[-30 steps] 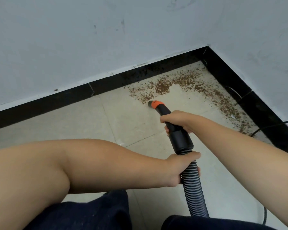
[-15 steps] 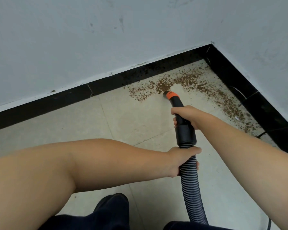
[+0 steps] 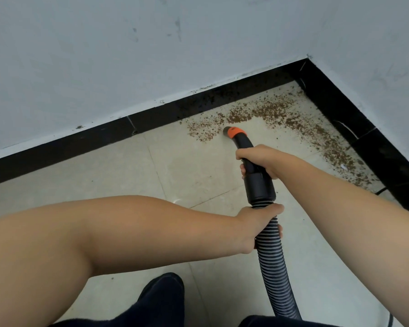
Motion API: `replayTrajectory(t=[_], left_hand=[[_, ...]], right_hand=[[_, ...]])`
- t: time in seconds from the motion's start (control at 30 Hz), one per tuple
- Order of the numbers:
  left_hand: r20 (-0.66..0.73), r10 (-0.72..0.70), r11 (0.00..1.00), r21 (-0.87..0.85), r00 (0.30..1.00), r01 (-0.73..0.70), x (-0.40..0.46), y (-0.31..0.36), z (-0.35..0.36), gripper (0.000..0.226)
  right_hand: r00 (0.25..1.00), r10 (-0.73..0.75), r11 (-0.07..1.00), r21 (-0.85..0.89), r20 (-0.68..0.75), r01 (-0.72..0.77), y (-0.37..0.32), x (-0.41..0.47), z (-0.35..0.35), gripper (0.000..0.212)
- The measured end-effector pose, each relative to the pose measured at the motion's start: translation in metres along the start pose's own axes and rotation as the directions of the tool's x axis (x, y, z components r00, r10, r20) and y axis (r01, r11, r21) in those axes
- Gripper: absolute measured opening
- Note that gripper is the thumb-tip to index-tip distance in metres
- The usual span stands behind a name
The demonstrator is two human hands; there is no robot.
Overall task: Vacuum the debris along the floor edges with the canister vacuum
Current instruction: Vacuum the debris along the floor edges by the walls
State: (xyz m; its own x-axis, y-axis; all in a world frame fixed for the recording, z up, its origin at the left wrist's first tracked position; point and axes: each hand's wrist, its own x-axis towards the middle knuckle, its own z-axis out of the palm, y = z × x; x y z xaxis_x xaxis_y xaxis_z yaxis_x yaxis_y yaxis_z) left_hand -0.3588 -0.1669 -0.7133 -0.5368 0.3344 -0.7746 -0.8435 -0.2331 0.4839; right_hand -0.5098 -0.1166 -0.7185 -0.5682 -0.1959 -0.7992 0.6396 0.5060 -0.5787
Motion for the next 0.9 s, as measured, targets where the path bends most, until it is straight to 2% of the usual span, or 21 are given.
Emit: replayTrajectory(t=[0.13,0.3,0.4,0.53,0.6,0.63,0.7,0.77,0.9], left_hand=[[-0.012,0.022,1.0,0.02,1.0,-0.021,-0.023,-0.003,-0.016,0.04],[0.003,0.068,0.997,0.046,0.998,-0.068,-0.033,-0.011,-0.024,0.038],[-0.006,0.047,0.999,0.02,0.999,-0.047,-0.03,-0.013,-0.028,0.036],[-0.018,0.02,0.999,-0.047,1.0,-0.021,-0.024,-0.001,-0.033,0.038],[0.001,0.028,1.0,-0.012,1.0,-0.028,-0.016,0.008,-0.03,0.038],[0.035,0.009,0.999,0.036,0.999,-0.01,-0.01,0.012,-0.025,0.035],[0.028,-0.083,0.996,-0.009,0.996,0.083,0.001,0.022,-0.011,0.023],[0.031,-0.126,0.991,-0.044,0.992,0.127,0.013,0.03,0.001,0.021],[-0.011,-0.113,0.992,-0.066,0.994,0.112,0.032,0.045,0.01,0.02]], right_hand=[[0.999,0.0,0.999,-0.043,0.049,0.003,-0.005,-0.006,0.018,0.023],[0.995,-0.001,0.994,-0.105,0.103,0.012,-0.013,-0.014,0.042,0.022],[0.994,-0.015,0.99,-0.138,0.11,0.031,-0.016,-0.014,0.051,0.021],[0.999,-0.029,0.996,-0.077,0.045,0.033,-0.019,-0.005,0.039,0.02],[1.0,-0.017,0.999,-0.029,-0.009,0.017,-0.018,0.001,0.023,0.022],[0.999,-0.01,1.0,-0.002,-0.035,0.01,-0.016,0.003,0.014,0.022],[0.997,0.001,0.999,0.043,-0.075,0.003,-0.013,0.007,-0.004,0.024],[0.993,0.016,0.996,0.091,-0.118,-0.005,-0.011,0.011,-0.022,0.027],[0.986,0.025,0.99,0.141,-0.166,-0.001,-0.016,0.019,-0.042,0.028]])
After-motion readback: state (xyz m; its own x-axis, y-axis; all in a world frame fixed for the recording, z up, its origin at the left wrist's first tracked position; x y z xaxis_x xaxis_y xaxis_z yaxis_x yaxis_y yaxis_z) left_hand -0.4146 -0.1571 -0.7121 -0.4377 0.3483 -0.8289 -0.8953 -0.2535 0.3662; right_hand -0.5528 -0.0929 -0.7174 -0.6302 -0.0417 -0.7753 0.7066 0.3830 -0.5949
